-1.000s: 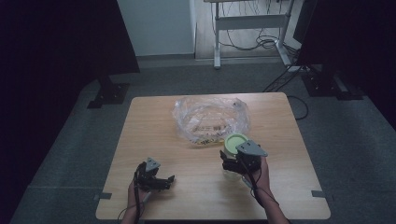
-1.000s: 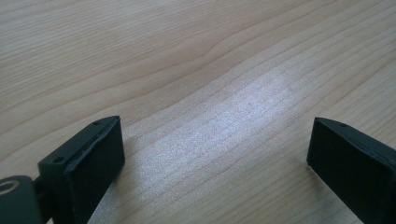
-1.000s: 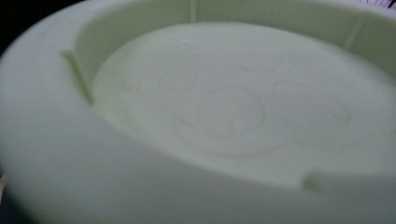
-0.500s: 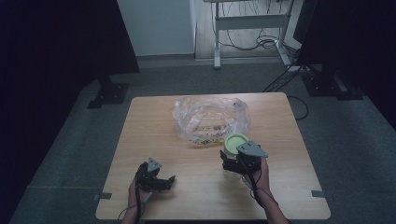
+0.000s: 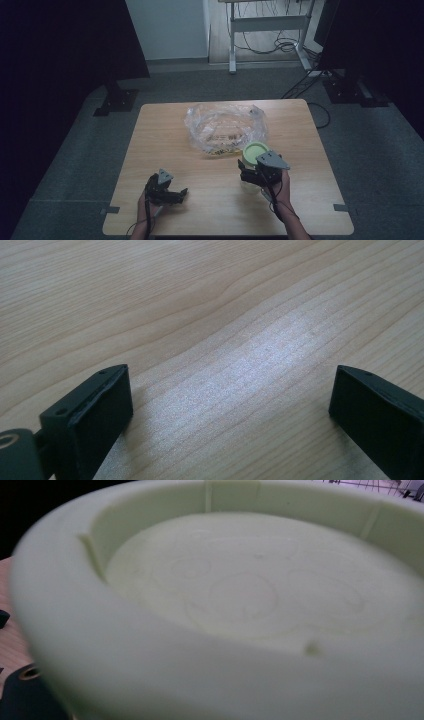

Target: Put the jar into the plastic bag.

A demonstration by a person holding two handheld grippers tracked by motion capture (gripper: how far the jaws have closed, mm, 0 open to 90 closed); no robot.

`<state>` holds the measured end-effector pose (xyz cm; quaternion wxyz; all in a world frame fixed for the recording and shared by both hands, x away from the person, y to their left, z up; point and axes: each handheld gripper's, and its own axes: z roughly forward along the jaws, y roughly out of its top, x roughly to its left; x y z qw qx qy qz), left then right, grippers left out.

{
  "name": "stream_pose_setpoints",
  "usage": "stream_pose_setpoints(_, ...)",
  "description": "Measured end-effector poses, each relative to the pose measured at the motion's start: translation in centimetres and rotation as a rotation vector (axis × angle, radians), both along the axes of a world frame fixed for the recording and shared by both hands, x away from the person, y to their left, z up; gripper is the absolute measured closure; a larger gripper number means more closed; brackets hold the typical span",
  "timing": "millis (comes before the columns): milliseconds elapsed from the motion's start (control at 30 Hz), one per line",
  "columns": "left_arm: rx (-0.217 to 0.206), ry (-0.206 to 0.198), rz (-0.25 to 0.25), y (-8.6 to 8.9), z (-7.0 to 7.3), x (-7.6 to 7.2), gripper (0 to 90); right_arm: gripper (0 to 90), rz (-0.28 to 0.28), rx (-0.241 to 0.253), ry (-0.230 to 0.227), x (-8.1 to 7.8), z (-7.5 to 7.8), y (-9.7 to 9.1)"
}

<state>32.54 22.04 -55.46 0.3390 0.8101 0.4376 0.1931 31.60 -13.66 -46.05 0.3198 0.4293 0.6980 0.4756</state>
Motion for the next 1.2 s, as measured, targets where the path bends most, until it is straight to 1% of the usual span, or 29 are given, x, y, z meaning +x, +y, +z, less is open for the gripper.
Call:
stream_pose_setpoints(67,0.0,0.0,0.0,0.0,0.0,0.0,3.2,10.5,0.002,-0.016,-0.009,-0.2,0.3,0.1)
stream_pose_setpoints(233,0.0,-0.001,0.0,0.0,0.0,0.0,3.2,10.3,0.002,-0.036,-0.016,-0.4,0.4,0.3)
stream_pose_setpoints(333,0.0,-0.001,0.0,0.0,0.0,0.0,3.3,10.2,-0.002,-0.054,-0.02,-0.5,0.4,0.4)
stream_pose_setpoints(567,0.0,-0.001,0.0,0.0,0.0,0.0,3.3,10.0,0.004,-0.078,-0.017,-0.5,0.2,0.9)
stream_pose_setpoints(867,0.0,-0.001,0.0,0.0,0.0,0.0,3.3,9.8,0.026,-0.072,-0.019,-0.6,0.2,1.2)
stream_pose_setpoints(1067,0.0,0.0,0.0,0.0,0.0,0.0,3.3,9.8,0.017,-0.058,-0.026,-0.6,0.6,0.7)
stream_pose_setpoints(1200,0.0,0.0,0.0,0.0,0.0,0.0,3.3,9.8,0.01,-0.059,-0.03,-0.6,0.7,0.6)
